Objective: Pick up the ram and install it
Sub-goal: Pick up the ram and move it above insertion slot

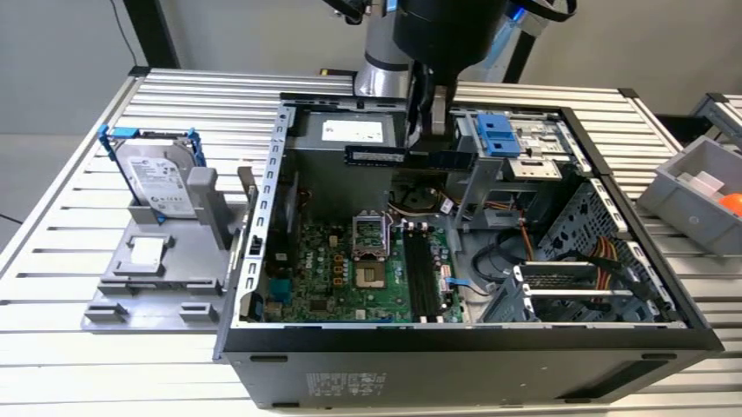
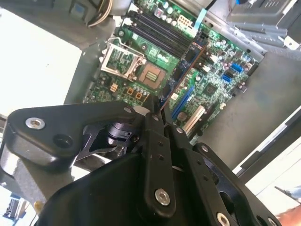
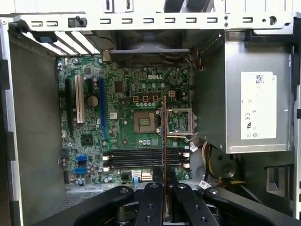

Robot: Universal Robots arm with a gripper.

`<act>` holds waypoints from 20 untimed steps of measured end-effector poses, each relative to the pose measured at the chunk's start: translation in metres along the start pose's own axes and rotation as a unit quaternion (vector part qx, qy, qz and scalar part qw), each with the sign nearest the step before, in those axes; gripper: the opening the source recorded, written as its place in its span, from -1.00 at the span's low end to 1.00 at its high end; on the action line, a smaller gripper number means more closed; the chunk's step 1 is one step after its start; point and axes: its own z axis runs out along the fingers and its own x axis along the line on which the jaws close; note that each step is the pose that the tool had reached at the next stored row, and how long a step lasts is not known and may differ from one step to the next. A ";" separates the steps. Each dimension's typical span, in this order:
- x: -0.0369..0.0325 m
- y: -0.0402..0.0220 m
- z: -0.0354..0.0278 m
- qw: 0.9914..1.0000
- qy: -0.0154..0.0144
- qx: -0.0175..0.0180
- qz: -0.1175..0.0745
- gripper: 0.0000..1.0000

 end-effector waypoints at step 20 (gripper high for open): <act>-0.0176 -0.0365 0.0005 1.000 0.000 0.000 0.000 -1.00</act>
